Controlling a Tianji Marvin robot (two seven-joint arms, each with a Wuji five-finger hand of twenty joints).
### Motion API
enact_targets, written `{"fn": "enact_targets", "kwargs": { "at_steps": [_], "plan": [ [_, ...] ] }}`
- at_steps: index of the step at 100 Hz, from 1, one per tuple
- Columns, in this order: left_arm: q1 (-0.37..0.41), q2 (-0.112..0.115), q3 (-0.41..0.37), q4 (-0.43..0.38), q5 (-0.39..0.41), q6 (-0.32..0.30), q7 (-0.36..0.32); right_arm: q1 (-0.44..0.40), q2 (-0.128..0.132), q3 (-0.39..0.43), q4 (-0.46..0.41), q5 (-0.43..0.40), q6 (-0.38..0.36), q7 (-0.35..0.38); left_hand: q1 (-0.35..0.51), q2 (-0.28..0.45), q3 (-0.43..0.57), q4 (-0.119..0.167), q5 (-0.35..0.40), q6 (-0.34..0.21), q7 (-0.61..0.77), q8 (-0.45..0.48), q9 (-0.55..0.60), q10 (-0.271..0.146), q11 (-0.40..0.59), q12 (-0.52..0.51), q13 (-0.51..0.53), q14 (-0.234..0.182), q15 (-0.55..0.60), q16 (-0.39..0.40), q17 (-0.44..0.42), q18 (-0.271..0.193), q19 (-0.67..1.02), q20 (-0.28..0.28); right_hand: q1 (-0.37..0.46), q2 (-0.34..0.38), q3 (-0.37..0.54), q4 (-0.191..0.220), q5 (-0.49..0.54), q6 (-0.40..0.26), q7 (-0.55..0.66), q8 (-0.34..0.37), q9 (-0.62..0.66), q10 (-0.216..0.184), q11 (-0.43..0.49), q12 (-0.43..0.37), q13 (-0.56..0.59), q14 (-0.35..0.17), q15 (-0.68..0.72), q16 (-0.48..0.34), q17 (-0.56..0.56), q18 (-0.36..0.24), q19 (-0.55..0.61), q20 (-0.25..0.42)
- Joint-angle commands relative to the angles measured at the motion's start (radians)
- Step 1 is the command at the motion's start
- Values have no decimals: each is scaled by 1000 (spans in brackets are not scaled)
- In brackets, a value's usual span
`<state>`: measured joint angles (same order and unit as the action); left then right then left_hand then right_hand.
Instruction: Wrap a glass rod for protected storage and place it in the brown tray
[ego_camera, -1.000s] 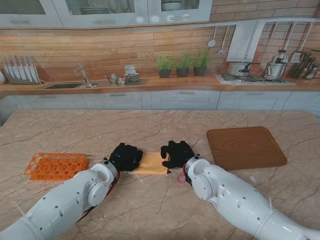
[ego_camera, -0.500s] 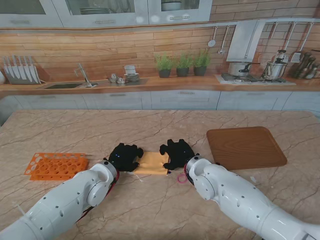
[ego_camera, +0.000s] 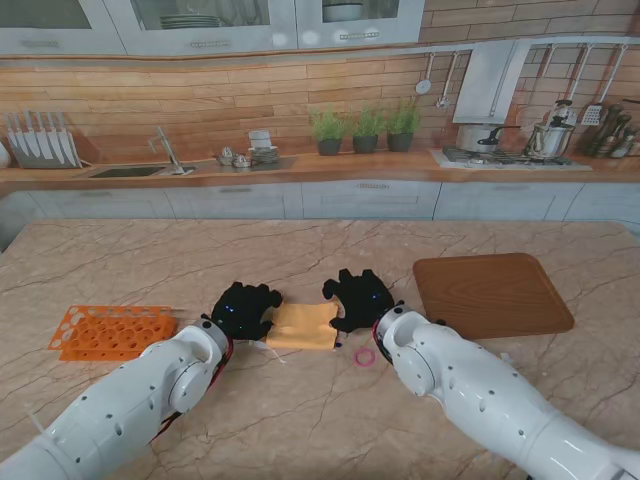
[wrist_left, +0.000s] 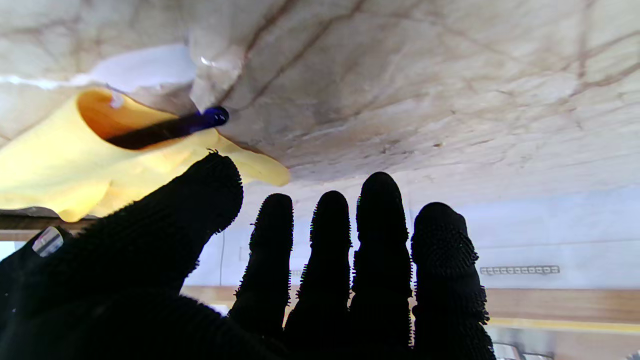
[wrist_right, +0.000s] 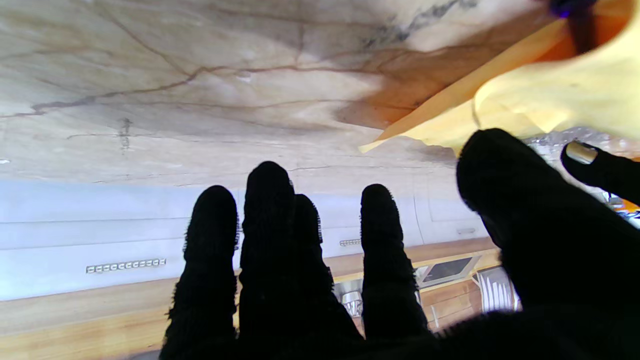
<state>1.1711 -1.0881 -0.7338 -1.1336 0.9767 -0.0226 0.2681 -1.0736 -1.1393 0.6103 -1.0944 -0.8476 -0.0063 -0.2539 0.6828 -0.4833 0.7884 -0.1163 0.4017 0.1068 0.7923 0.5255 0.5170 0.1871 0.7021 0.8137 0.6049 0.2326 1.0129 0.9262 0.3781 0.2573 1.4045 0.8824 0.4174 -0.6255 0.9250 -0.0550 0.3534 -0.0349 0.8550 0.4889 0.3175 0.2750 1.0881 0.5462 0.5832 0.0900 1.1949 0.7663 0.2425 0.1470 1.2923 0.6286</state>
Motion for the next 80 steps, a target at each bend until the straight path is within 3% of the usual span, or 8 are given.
{"fn": "enact_targets", "kwargs": {
  "at_steps": [1, 14, 37, 80],
  "plan": [
    [11, -2, -10, -20, -6, -1, 1, -1, -8, 2, -9, 10, 4, 3, -18, 23, -4, 36, -26, 25, -30, -7, -37, 3, -13, -23, -13, -2, 1, 3, -14, -10, 30, 0, -34, 30, -3, 18, -25, 23, -2, 4, -27, 18, 23, -9, -14, -7, 3, -9, -5, -6, 44, -13],
    [33, -5, -43, -51, -34, 4, -36, 6, -12, -3, -3, 21, 3, 4, -11, 32, -15, 36, -20, 18, -52, -22, -37, 7, -32, -38, -23, 7, -20, -6, -32, -1, 16, -3, -51, 69, 0, 21, 3, 23, -3, 1, -21, 23, 22, -12, -12, -1, 5, -8, -5, -1, 45, -13],
    [2, -20, -24, -12, -69, 3, -5, 26, -26, -16, 17, 46, 0, -5, 4, 99, -68, 38, -11, 8, -74, -36, -58, 15, -47, -48, -100, 18, -99, -40, -102, 6, -42, -20, -48, 134, -32, 18, 19, 15, -6, 1, -13, 24, 20, -14, -10, 0, 6, -9, -6, 0, 46, -12],
    [-114, -71, 91, 130, -171, 17, 44, 110, -69, -109, 123, 103, 28, -14, -11, 77, -87, 36, 26, 12, -121, -61, -87, 29, -62, -62, -209, 33, -154, -65, -251, 3, -116, -15, -69, 118, -80, 35, 9, 34, -25, -2, -44, 50, 14, -18, -42, 23, -4, -9, -34, 13, 49, -10]
  ]
}}
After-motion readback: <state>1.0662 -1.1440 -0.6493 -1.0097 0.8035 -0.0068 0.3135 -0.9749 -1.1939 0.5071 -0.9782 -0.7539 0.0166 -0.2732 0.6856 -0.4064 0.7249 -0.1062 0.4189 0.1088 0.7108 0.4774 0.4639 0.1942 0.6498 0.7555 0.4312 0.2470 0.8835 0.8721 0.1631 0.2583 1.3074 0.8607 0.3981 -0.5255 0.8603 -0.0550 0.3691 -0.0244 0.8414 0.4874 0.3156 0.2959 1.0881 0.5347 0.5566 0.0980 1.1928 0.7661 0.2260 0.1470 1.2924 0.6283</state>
